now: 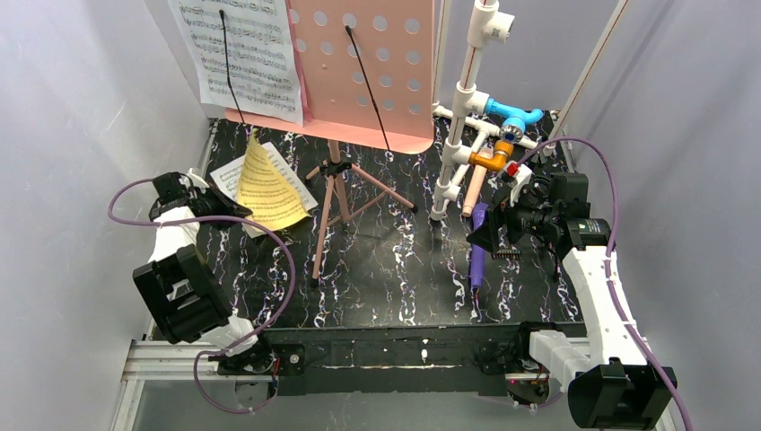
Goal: Pack up the instrument practice props
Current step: Place the sheet music at the center of the board.
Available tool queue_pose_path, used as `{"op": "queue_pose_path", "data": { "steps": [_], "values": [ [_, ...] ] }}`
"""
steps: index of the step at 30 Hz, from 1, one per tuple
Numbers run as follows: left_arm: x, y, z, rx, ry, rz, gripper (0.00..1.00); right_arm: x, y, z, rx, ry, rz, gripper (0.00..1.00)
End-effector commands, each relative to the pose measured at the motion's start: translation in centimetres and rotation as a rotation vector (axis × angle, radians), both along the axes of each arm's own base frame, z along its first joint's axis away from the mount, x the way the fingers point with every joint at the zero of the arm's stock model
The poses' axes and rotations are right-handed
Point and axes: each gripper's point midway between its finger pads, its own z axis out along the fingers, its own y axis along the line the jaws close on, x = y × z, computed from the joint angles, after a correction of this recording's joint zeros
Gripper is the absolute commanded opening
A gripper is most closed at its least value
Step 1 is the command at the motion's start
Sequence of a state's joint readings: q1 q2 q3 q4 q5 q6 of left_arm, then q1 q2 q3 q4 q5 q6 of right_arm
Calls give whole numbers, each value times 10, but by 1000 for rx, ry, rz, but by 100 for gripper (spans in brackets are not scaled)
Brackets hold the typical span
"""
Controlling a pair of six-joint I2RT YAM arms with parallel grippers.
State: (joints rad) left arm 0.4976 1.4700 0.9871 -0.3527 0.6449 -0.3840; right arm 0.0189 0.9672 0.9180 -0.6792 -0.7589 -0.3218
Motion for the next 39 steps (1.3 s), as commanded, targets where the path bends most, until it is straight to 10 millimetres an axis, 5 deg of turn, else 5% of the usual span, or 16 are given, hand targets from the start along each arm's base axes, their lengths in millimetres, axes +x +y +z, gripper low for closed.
{"op": "queue_pose_path", "data": {
  "steps": [1,15,24,29,37,39],
  "values": [
    [-4,8,-9,24,48,-5,0,0,1,3,8,-37,13,100],
    [2,26,-40,21,187,10,5,-1,1,5,11,-40,15,100],
    [1,34,-30,71,169,50,39,-1,1,5,10,-43,15,100],
    [-6,42,-20,128,169,111,67,-1,1,5,10,-42,15,100],
    [-17,42,-1,163,130,187,97,-1,1,6,8,-43,13,100],
    [-20,42,2,162,128,208,98,-1,1,6,8,-41,14,100]
  ]
}}
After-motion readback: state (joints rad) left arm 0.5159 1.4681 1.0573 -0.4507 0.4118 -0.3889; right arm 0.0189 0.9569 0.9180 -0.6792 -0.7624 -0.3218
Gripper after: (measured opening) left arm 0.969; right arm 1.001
